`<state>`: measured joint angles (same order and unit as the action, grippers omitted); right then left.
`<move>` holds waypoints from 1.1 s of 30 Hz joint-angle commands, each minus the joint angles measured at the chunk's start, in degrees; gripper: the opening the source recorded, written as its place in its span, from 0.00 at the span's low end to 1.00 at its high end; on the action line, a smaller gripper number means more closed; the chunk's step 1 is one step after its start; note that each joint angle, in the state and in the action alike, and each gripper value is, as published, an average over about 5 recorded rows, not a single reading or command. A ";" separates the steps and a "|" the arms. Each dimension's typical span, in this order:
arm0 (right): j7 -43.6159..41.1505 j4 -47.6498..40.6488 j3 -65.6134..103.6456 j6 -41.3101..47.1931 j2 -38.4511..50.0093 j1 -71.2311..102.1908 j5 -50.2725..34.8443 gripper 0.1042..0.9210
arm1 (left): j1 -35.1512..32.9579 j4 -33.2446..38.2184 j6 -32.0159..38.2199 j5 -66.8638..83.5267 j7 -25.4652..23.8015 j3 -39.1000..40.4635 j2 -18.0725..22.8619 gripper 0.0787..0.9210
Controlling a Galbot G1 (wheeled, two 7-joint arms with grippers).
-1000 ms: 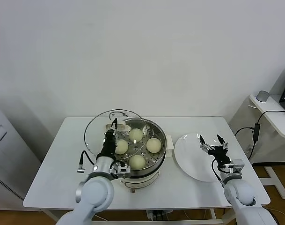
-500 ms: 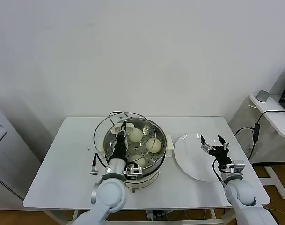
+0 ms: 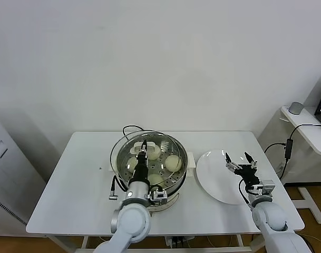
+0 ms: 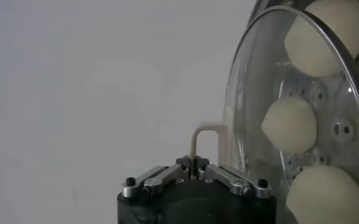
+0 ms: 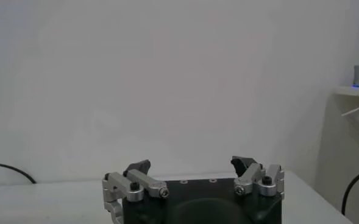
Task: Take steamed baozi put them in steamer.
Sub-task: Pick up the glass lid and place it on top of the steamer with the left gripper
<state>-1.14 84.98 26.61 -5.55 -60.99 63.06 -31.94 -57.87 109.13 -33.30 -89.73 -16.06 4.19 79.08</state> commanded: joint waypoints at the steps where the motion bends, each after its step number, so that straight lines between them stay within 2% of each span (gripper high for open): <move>1: -0.03 -0.05 -0.01 -0.02 -0.11 0.00 0.06 0.88 | -0.47 -0.24 -0.34 -0.18 0.58 0.61 1.96 0.03; 33: -0.13 0.17 0.41 0.01 -0.25 0.48 0.09 0.88 | -0.05 -3.83 -0.88 2.72 3.29 1.31 2.51 0.03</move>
<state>-1.27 85.05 26.95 -5.53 -61.20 63.49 -31.86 -57.88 105.60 -33.98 -87.79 -13.23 5.55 81.76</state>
